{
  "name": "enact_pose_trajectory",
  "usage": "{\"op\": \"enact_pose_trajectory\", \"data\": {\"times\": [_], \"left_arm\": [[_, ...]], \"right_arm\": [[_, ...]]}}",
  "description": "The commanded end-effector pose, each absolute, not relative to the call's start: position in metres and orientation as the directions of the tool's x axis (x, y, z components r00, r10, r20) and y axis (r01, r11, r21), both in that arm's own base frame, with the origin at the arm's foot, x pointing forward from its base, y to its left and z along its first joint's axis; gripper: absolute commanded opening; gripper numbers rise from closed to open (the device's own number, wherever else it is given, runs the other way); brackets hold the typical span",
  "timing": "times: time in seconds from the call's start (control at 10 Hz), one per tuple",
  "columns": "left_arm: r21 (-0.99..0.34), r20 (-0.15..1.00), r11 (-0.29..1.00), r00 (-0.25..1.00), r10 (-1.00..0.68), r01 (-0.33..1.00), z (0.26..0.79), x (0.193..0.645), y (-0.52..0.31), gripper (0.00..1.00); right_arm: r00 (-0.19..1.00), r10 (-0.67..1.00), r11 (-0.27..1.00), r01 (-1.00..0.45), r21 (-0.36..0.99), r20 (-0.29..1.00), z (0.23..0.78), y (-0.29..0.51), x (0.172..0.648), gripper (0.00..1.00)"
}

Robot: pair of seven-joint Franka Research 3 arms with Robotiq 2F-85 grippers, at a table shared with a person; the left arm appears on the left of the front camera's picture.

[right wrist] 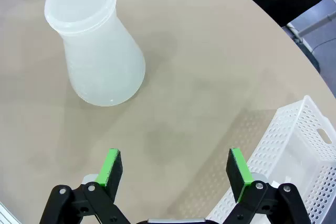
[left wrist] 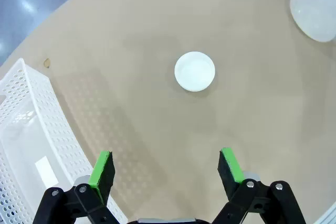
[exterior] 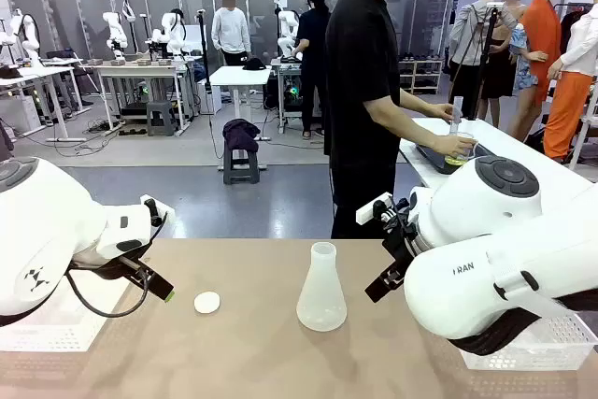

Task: Prepare the solutions needed for the experiment.
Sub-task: Pick up the Plastic Funnel and insert it into the Big flask.

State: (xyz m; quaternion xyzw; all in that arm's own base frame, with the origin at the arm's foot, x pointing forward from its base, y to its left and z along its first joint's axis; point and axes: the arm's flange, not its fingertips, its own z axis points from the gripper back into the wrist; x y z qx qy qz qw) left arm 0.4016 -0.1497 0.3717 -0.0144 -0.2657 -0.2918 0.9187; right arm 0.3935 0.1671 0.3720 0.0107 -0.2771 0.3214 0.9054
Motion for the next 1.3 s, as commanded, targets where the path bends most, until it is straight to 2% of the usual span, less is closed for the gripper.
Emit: {"op": "enact_pose_trajectory", "data": {"times": [0.0, 1.2], "left_arm": [[0.129, 0.497, 0.829, 0.688, -0.529, 0.544, 0.3717, 0.4015, -0.1499, 1.0], [0.129, 0.497, 0.829, 0.688, -0.529, 0.544, 0.3717, 0.4015, -0.1499, 1.0]], "right_arm": [[0.64, 0.576, 0.793, -0.588, -0.159, 0.509, 0.372, 0.1672, 0.3935, 1.0], [0.64, 0.576, 0.793, -0.588, -0.159, 0.509, 0.372, 0.1672, 0.3935, 1.0]]}}
